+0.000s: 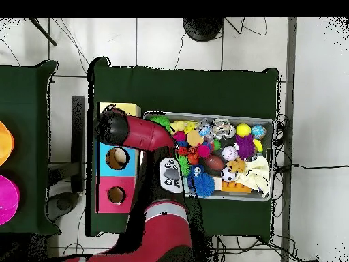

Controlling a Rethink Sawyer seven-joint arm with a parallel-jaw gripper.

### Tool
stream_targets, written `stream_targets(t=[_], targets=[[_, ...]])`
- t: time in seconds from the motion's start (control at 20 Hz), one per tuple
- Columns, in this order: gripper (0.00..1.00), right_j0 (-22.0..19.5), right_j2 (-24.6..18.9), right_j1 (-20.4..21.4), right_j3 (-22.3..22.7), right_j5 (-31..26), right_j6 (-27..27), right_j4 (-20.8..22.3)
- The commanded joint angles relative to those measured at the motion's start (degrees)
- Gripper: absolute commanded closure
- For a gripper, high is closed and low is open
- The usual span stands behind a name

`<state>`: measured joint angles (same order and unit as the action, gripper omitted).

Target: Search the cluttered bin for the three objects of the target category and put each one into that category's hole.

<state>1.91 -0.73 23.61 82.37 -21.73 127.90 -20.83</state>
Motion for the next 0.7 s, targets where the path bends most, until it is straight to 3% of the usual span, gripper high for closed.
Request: stream_targets(t=[0.05, 0.1, 0.15, 0.2, 0.5, 0.7], targets=[[1.0, 9.2, 12.1, -7.3, -14.4, -16.3, 10.8, 4.4], [1.0, 5.9, 5.2, -4.2, -9.9, -12.7, 0.2, 8.1], [1.0, 11.4, 17.1, -9.2, -20.4, -34.2, 24.3, 1.9], [1.0, 4.3, 3.9, -4.2, -15.2, -20.3, -12.0, 14.9], [1.0, 3.6, 2.0, -3.9, -17.5, -22.7, -8.4, 18.1], [1.0, 2.6, 0.2, -3.0, -16.2, -22.0, -7.7, 20.1]])
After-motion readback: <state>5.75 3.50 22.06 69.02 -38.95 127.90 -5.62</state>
